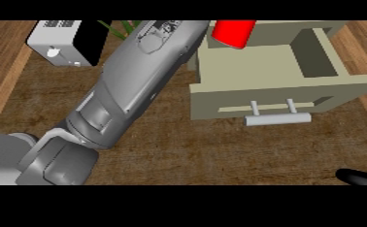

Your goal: Pick up the can, place it into the drawer and close the drawer

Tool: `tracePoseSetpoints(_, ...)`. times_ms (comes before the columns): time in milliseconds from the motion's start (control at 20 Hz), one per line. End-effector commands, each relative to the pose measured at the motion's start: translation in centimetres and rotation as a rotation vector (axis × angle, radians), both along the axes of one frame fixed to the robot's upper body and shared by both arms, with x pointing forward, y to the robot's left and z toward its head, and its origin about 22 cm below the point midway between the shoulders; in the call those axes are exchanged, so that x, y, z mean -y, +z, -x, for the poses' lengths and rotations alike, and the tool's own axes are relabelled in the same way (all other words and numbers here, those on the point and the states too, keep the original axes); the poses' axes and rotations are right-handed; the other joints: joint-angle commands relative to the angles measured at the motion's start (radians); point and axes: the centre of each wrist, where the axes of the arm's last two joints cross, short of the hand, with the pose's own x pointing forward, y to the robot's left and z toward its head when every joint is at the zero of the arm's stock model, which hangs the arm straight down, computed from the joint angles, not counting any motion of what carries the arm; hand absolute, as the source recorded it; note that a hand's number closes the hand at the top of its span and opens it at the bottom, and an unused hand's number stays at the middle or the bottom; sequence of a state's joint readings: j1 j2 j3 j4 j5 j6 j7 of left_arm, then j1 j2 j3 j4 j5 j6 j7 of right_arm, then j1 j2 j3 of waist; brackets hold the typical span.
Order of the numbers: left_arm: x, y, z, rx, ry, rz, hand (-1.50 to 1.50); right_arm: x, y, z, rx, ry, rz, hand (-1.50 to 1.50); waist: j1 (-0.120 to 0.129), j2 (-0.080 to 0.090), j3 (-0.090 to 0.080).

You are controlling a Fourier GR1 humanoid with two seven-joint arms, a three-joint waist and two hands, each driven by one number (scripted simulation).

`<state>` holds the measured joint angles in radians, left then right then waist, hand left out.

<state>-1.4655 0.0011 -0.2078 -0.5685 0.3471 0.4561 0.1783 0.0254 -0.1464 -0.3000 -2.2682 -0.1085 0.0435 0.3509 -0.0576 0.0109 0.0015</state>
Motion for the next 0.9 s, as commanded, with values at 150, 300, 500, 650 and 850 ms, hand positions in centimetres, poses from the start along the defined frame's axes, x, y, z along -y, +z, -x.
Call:
tracePoseSetpoints(150, 1.2, 1.0, -0.3, 0.018, 0.02, -0.044, 1.5, -0.3, 0.5, -0.2, -0.002, -0.006, 0.008, -1.5, -0.008, 0.004, 0.0)
tracePoseSetpoints(300, 1.4, 1.1, -0.4, 0.033, 0.087, -0.049, 1.5, -0.5, 0.1, -1.2, 0.006, 0.019, 0.01, -1.5, -0.035, 0.013, 0.002)
tracePoseSetpoints(500, 1.2, 0.2, -0.7, 0.028, 0.158, -0.059, -1.5, -0.2, 0.2, -0.2, -0.002, 0.038, 0.027, -1.5, -0.042, 0.01, 0.002)
tracePoseSetpoints(650, 1.0, -0.3, -1.0, 0.045, 0.204, -0.068, -1.5, -0.2, 0.7, -1.6, 0.001, 0.043, 0.026, -1.5, -0.039, 0.016, 0.002)
tracePoseSetpoints(850, 1.6, 1.3, -0.7, 0.05, 0.198, -0.038, -1.5, 0.0, 1.7, -2.1, 0.039, 0.03, 0.1, -1.5, -0.042, 0.018, 0.002)
